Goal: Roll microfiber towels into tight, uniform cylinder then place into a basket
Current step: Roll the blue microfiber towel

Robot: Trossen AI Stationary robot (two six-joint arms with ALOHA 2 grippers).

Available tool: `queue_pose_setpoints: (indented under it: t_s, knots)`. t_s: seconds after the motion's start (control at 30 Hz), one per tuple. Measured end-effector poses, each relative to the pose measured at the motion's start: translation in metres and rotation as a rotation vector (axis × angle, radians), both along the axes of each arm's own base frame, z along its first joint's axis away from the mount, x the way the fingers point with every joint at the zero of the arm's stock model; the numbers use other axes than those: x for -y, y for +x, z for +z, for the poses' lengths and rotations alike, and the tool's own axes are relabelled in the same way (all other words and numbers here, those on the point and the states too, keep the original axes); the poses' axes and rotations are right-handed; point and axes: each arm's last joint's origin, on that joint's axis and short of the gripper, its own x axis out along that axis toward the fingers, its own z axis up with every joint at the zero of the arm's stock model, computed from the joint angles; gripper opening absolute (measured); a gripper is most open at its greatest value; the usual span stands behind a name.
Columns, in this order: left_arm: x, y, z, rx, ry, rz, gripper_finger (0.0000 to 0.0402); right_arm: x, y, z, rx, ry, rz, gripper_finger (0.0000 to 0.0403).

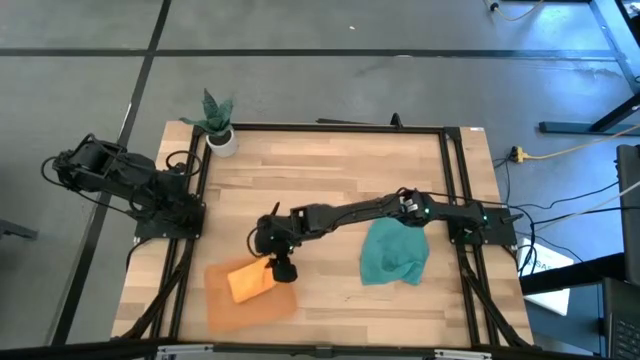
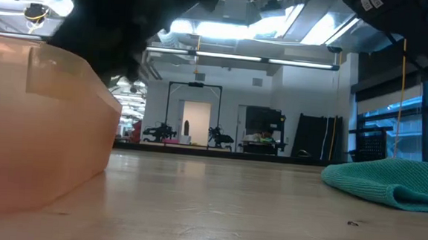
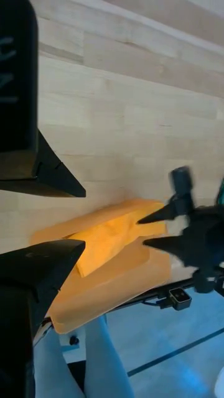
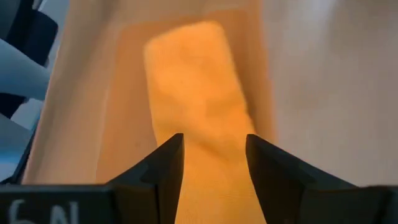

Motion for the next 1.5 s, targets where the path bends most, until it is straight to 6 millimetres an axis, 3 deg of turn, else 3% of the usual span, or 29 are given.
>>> queue_pose_setpoints:
  t_s: [0.23, 0.33, 0.53, 0.83, 1.2, 1.5]
  knots:
    - [0.0, 0.0, 0.0, 0.001, 0.001, 0.001, 0.011, 0.024, -0.018, 0.042, -0.053, -0.046, -0.141, 0.0173]
    - [0.0, 0.0, 0.0, 0.002, 0.004, 0.005, 0.011, 0.032, -0.028, 0.047, -0.127, -0.11, -0.199, 0.0173]
    - [0.0, 0.0, 0.0, 0.004, 0.011, 0.013, 0.011, 0.037, -0.047, 0.036, -0.345, -0.193, -0.273, 0.0173]
    - [-0.001, 0.0, 0.0, 0.005, 0.017, 0.02, 0.011, 0.018, -0.05, 0.001, -0.409, -0.158, -0.238, 0.0173]
    - [-0.001, 0.0, 0.0, 0.004, 0.015, 0.018, 0.011, -0.011, -0.042, -0.028, -0.314, 0.039, -0.162, 0.0173]
    - [0.0, 0.0, 0.0, 0.01, 0.03, -0.041, 0.011, -0.026, -0.031, -0.041, -0.129, 0.185, -0.136, 0.0173]
